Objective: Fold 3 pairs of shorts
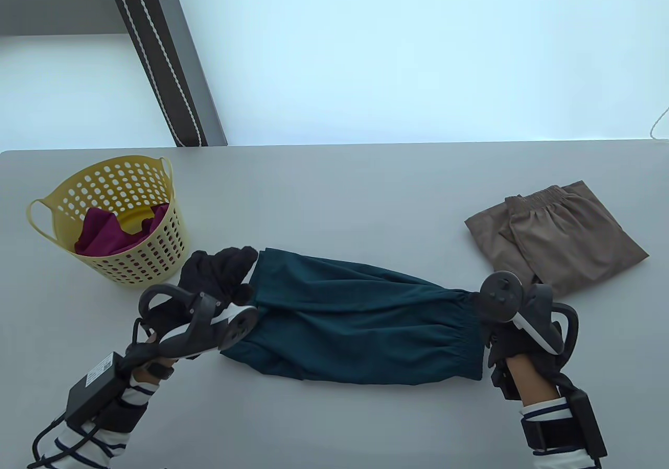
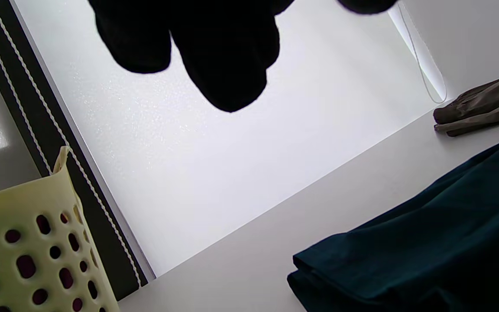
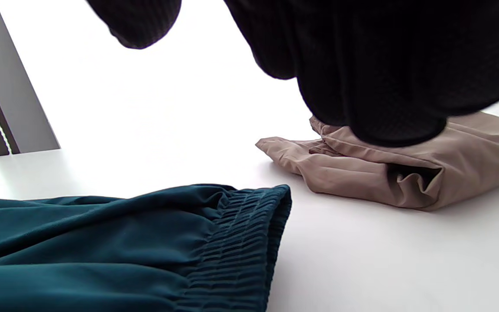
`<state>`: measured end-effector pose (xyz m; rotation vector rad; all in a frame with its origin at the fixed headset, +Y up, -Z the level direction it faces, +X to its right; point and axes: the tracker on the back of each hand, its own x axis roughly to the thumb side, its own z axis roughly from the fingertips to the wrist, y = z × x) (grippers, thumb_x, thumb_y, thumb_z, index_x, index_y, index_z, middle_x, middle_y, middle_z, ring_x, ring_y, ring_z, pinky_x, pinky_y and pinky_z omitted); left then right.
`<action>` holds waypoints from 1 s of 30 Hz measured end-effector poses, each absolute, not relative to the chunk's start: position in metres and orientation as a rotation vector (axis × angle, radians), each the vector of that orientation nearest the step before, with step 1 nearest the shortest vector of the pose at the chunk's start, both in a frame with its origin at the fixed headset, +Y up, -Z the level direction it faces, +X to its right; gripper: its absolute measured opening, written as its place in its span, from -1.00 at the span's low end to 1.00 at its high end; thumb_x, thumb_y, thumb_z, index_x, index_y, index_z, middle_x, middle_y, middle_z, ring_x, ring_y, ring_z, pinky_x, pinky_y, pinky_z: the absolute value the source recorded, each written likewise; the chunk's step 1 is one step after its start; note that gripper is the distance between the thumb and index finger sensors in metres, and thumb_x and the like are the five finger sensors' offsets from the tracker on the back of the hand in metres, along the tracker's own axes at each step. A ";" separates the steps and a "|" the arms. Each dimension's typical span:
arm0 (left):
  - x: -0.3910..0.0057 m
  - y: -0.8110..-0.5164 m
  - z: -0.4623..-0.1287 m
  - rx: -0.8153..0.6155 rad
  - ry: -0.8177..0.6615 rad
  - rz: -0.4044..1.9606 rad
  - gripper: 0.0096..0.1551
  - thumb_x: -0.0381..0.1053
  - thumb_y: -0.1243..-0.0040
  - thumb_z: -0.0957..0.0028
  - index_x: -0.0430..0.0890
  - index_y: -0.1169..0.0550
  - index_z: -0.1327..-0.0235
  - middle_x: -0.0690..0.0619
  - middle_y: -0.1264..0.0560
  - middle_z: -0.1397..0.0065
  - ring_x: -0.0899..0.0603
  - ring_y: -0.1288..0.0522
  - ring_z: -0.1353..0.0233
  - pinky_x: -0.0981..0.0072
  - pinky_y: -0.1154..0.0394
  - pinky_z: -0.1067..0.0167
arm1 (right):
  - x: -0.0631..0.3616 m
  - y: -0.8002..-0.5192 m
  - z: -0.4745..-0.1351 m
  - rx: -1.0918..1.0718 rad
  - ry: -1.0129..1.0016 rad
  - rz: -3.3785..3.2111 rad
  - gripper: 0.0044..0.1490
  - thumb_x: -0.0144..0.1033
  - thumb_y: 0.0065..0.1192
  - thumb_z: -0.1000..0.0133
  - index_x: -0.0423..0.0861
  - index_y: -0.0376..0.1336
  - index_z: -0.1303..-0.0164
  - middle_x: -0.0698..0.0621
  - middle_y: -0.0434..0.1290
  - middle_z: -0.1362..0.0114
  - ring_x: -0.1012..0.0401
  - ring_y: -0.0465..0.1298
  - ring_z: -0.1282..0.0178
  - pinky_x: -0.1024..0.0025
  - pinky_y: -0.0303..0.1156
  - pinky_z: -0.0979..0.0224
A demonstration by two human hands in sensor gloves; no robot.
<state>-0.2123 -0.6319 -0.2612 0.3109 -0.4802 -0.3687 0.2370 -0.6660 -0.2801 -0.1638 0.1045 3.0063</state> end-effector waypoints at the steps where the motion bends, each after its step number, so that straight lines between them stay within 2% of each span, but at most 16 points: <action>1: -0.216 -0.634 -0.251 0.305 -0.506 -0.354 -0.26 0.21 0.14 -0.08 -0.03 -0.09 -0.49 0.09 -0.45 -0.44 0.08 -0.66 -0.22 -0.02 -0.53 -0.38 | 0.238 -0.665 -0.278 -0.153 0.152 3.016 -0.07 0.08 -0.11 -0.09 -0.49 0.27 -0.22 -0.47 0.53 -0.08 -0.24 0.68 0.11 -0.09 0.56 0.10; 4: -0.225 -0.646 -0.231 0.278 -0.548 -0.298 -0.41 0.19 0.15 -0.09 0.09 -0.20 -0.39 0.22 -0.52 -0.32 0.13 -0.69 -0.12 0.06 -0.56 -0.36 | 0.239 -0.674 -0.275 -0.138 0.316 3.045 -0.05 0.15 -0.15 -0.08 -0.46 0.37 -0.12 -0.39 0.62 0.05 -0.15 0.73 0.24 -0.01 0.60 0.19; 6: -0.231 -0.658 -0.222 0.233 -0.560 -0.288 -0.52 0.18 0.14 -0.09 0.17 -0.31 -0.28 0.28 -0.60 -0.20 0.16 -0.72 -0.03 0.11 -0.58 -0.34 | 0.237 -0.686 -0.276 -0.132 0.504 3.066 0.05 0.22 -0.25 -0.08 -0.48 0.35 -0.16 -0.44 0.60 -0.01 -0.21 0.72 0.18 -0.06 0.59 0.15; 8: -0.236 -0.671 -0.217 0.201 -0.552 -0.342 -0.55 0.17 0.15 -0.09 0.18 -0.34 -0.25 0.31 -0.62 -0.16 0.18 -0.73 0.00 0.14 -0.59 -0.32 | 0.234 -0.705 -0.279 -0.132 0.794 3.068 0.17 0.29 -0.35 -0.07 -0.53 0.28 -0.24 -0.51 0.53 -0.12 -0.31 0.66 0.05 -0.13 0.57 0.08; 10: -0.240 -0.680 -0.217 0.200 -0.539 -0.382 -0.56 0.18 0.15 -0.08 0.20 -0.34 -0.23 0.34 -0.63 -0.14 0.20 -0.73 0.02 0.16 -0.60 -0.32 | 0.231 -0.720 -0.279 -0.144 0.893 3.071 0.22 0.31 -0.33 -0.04 -0.59 0.25 -0.27 -0.58 0.49 -0.15 -0.40 0.62 0.03 -0.19 0.56 0.09; 12: -0.244 -0.692 -0.218 0.186 -0.516 -0.397 -0.56 0.18 0.14 -0.07 0.20 -0.35 -0.22 0.34 -0.63 -0.13 0.22 -0.74 0.03 0.17 -0.61 -0.31 | 0.225 -0.746 -0.279 -0.128 1.064 3.060 0.25 0.31 -0.33 -0.03 -0.61 0.21 -0.30 -0.61 0.46 -0.16 -0.44 0.59 0.03 -0.20 0.56 0.10; 13: -0.244 -0.698 -0.218 0.155 -0.526 -0.405 -0.55 0.18 0.14 -0.07 0.19 -0.35 -0.22 0.33 -0.63 -0.13 0.22 -0.74 0.02 0.16 -0.61 -0.31 | 0.220 -0.760 -0.278 -0.106 1.141 3.045 0.28 0.30 -0.33 -0.04 -0.72 0.11 -0.26 -0.68 0.40 -0.10 -0.44 0.58 0.05 -0.18 0.57 0.11; 14: -0.244 -0.701 -0.218 0.136 -0.535 -0.416 -0.55 0.18 0.14 -0.07 0.19 -0.35 -0.23 0.33 -0.63 -0.14 0.21 -0.74 0.02 0.16 -0.61 -0.31 | 0.210 -0.766 -0.277 -0.167 1.139 3.161 0.32 0.28 -0.35 -0.05 -0.81 0.01 -0.22 -0.76 0.34 -0.06 -0.47 0.56 0.09 -0.18 0.56 0.14; 16: -0.242 -0.704 -0.217 0.135 -0.540 -0.436 -0.54 0.18 0.13 -0.06 0.18 -0.35 -0.23 0.32 -0.63 -0.14 0.19 -0.74 0.02 0.16 -0.60 -0.31 | 0.202 -0.765 -0.278 -0.125 1.093 3.230 0.25 0.24 -0.39 -0.09 -0.78 0.06 -0.22 -0.70 0.38 -0.07 -0.41 0.60 0.08 -0.11 0.60 0.12; 17: -0.242 -0.704 -0.217 0.132 -0.545 -0.453 -0.53 0.19 0.13 -0.06 0.18 -0.35 -0.24 0.32 -0.63 -0.15 0.19 -0.74 0.01 0.15 -0.60 -0.31 | 0.197 -0.765 -0.277 -0.140 0.997 3.205 0.21 0.21 -0.29 -0.12 -0.78 0.09 -0.20 -0.70 0.39 -0.05 -0.40 0.61 0.10 -0.10 0.61 0.14; 20: -0.241 -0.706 -0.217 0.134 -0.550 -0.461 -0.52 0.20 0.12 -0.05 0.17 -0.35 -0.24 0.32 -0.63 -0.15 0.19 -0.74 0.01 0.15 -0.60 -0.31 | 0.191 -0.763 -0.276 -0.175 0.898 3.216 0.12 0.16 -0.14 -0.12 -0.74 0.14 -0.17 -0.68 0.43 0.00 -0.37 0.64 0.16 -0.06 0.64 0.20; 26: -0.240 -0.707 -0.217 0.114 -0.550 -0.451 -0.51 0.21 0.12 -0.05 0.17 -0.35 -0.24 0.30 -0.64 -0.15 0.19 -0.74 0.01 0.14 -0.60 -0.31 | 0.170 -0.760 -0.271 -0.125 0.730 3.301 0.03 0.04 0.01 -0.10 -0.66 0.01 -0.24 -0.40 0.58 0.19 -0.07 0.77 0.40 0.21 0.71 0.38; 30: -0.240 -0.706 -0.217 0.107 -0.549 -0.454 -0.51 0.21 0.12 -0.05 0.17 -0.35 -0.24 0.31 -0.64 -0.15 0.18 -0.74 0.01 0.14 -0.60 -0.31 | 0.172 -0.760 -0.271 -0.159 0.666 3.236 0.04 0.00 0.07 -0.04 -0.61 -0.07 -0.29 -0.42 0.53 0.15 -0.04 0.75 0.39 0.22 0.69 0.36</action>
